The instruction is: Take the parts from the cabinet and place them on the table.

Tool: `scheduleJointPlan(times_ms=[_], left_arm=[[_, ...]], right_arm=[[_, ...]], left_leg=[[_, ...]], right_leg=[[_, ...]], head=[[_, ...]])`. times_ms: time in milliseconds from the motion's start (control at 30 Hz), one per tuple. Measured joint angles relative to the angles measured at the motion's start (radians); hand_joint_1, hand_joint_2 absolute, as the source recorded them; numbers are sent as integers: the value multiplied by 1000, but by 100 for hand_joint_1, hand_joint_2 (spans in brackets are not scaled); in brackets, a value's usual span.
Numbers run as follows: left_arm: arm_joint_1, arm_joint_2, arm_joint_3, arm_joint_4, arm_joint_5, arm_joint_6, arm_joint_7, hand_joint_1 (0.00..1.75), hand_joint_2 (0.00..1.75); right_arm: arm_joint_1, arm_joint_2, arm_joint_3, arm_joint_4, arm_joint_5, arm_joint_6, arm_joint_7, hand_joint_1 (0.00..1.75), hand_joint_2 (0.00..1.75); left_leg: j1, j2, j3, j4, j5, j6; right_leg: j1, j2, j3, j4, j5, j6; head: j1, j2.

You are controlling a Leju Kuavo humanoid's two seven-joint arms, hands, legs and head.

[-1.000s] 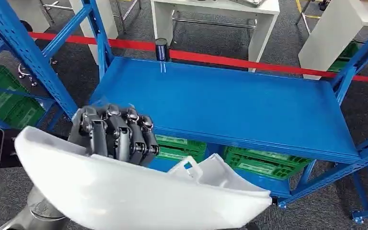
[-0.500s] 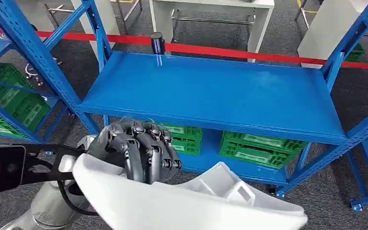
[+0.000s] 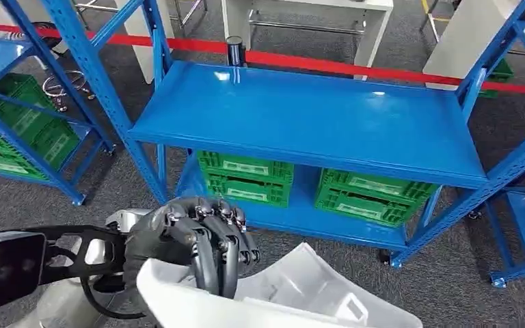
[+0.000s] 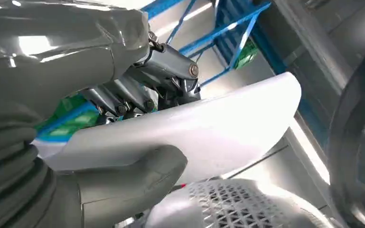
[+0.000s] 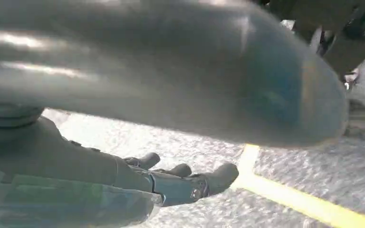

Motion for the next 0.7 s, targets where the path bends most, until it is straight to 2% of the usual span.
scheduleJointPlan(times_ms=[33, 67, 100, 133, 167, 200, 233, 267, 333, 367, 400, 433, 467, 500, 533, 567, 600, 633, 667, 700], left_arm=[[3, 1, -2, 0, -2, -1, 2, 173, 175], [7, 2, -3, 0, -3, -2, 3, 173, 175], [10, 2, -4, 0, -3, -2, 5, 173, 175], [11, 2, -7, 0, -3, -2, 5, 173, 175], [11, 3, -8, 0, -3, -2, 5, 173, 175], [12, 3, -8, -2, -3, -2, 5, 173, 175], [11, 3, -8, -5, -3, -2, 5, 173, 175], [12, 3, -10, -6, -4, -2, 7, 173, 175], [13, 4, -12, -6, -5, -2, 6, 173, 175], [14, 6, -13, -6, -5, -2, 7, 173, 175], [14, 7, -13, -8, -3, -2, 6, 173, 175], [14, 9, -13, -8, -4, -2, 7, 173, 175], [15, 11, -13, -8, -4, -2, 6, 173, 175], [15, 12, -13, -8, -4, -2, 6, 173, 175], [17, 14, -13, -8, -4, -2, 6, 173, 175], [18, 15, -13, -8, -4, -2, 6, 173, 175], [18, 16, -14, -8, -4, -2, 6, 173, 175], [17, 17, -14, -8, -4, -2, 6, 173, 175], [17, 17, -14, -8, -4, -2, 7, 173, 175], [15, 17, -14, -11, -4, -2, 7, 173, 175]], right_arm=[[-4, 4, -12, 1, 13, -5, -13, 0, 0], [-7, 8, -25, 3, 23, -7, -24, 0, 0], [-10, 10, -36, 3, 26, -9, -28, 0, 0], [-12, 11, -45, 3, 29, -10, -32, 0, 0], [-15, 12, -51, 3, 32, -11, -35, 0, 0], [-21, 16, -57, 4, 33, -12, -37, 0, 0], [-24, 16, -63, 4, 33, -16, -39, 0, 0], [-24, 18, -67, 4, 34, -16, -39, 0, 0], [-26, 22, -74, 5, 34, -16, -39, 0, 0], [-24, 24, -78, 6, 35, -16, -39, 0, 0], [-30, 26, -81, 6, 35, -16, -39, 0, 0], [-30, 26, -83, 6, 35, -16, -39, 0, 0], [-30, 26, -84, 6, 35, -16, -39, 0, 0], [-29, 27, -85, 6, 35, -16, -39, 0, 0], [-29, 27, -87, 6, 35, -16, -39, 0, 0], [-29, 27, -87, 6, 35, -16, -39, 0, 0], [-29, 27, -88, 6, 35, -16, -39, 0, 0], [-29, 27, -89, 6, 35, -16, -39, 0, 0], [-29, 27, -89, 6, 35, -16, -39, 0, 0], [-30, 32, -89, 6, 35, -16, -39, 0, 0]], left_leg=[[0, 1, -19, 2, 12, -2], [0, 1, -37, 5, 23, -4], [1, 2, -54, 10, 33, -7], [4, 2, -74, 17, 42, -11], [6, 2, -90, 28, 49, -17], [3, 1, -105, 43, 53, -23], [2, 2, -115, 54, 58, -29], [2, 3, -114, 54, 66, -35], [6, 1, -116, 53, 82, -47], [11, 0, -125, 57, 82, -52], [11, -2, -134, 77, 33, -59], [15, -3, -150, 136, -40, -66], [19, -3, -169, 215, -104, -72], [20, -3, -184, 288, -145, -75], [21, -3, -192, 357, -161, -76], [22, -3, -183, 381, -145, -75], [22, -3, -154, 362, -113, -73], [21, -5, -98, 296, -75, -68], [20, -5, -32, 209, -56, -59], [15, -8, 38, 113, -71, -47]], right_leg=[[-1, 0, -7, 55, -6, 11], [-4, 0, 4, 69, 12, 26], [-7, -1, 35, 45, 42, 43], [-10, -1, 88, -25, 75, 58], [-13, -1, 150, -112, 88, 62], [-15, -1, 213, -210, 56, 55], [-3, 6, 239, -259, 34, 35], [-4, 4, 221, -249, 39, 29], [1, 5, 216, -242, 47, 12], [-9, 0, 207, -246, 59, -3], [-6, -3, 195, -246, 70, -11], [-6, -4, 183, -246, 83, -17], [-4, -4, 169, -245, 95, -19], [-3, -5, 159, -244, 107, -19], [-1, -5, 142, -243, 121, -18], [0, -5, 127, -242, 132, -17], [2, -5, 114, -242, 142, -15], [4, -4, 101, -242, 153, -14], [6, -3, 92, -242, 162, -12], [5, -2, 89, -242, 170, -9]], head=[[1, 0], [0, 0], [0, 0], [0, 0], [0, 0], [2, 0], [1, 0], [-1, 0], [-2, 0], [0, 0], [-1, 0], [-5, 0], [-4, 0], [-5, 0], [-5, 0], [-5, 0], [-5, 0], [-5, 0], [-5, 0], [-5, 0]])
